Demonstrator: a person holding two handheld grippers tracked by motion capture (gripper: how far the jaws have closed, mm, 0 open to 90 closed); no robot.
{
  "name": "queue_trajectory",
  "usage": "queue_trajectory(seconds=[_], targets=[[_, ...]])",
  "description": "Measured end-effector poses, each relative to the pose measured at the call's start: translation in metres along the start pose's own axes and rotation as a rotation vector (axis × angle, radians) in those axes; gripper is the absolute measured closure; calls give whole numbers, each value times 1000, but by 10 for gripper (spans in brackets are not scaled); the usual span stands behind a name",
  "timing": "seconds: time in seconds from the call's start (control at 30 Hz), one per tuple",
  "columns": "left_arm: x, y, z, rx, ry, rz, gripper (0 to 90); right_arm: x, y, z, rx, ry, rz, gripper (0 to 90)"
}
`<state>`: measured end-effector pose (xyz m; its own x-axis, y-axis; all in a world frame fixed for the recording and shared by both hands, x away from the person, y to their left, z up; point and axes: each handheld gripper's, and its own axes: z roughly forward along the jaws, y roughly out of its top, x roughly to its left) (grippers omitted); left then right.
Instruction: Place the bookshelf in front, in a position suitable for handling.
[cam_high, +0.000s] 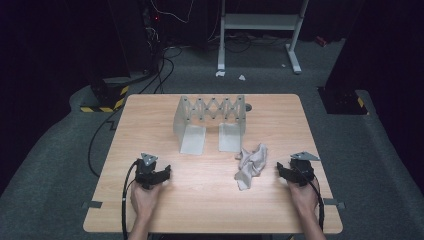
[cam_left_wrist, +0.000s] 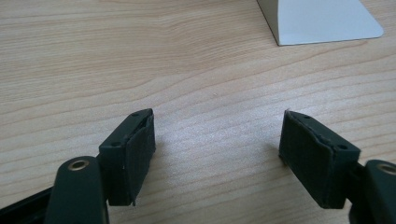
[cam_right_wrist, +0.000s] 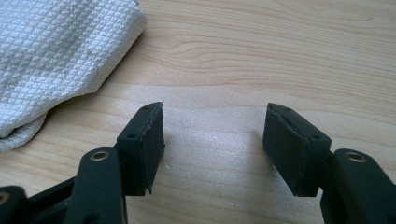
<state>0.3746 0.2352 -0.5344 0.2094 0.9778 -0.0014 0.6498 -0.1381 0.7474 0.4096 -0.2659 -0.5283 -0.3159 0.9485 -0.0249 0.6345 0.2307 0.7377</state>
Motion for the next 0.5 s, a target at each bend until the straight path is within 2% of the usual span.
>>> queue_trajectory(seconds=[0.5], targets=[[0,0,1,4,-6,8,245,0,-1,-2,-7,0,18,406]])
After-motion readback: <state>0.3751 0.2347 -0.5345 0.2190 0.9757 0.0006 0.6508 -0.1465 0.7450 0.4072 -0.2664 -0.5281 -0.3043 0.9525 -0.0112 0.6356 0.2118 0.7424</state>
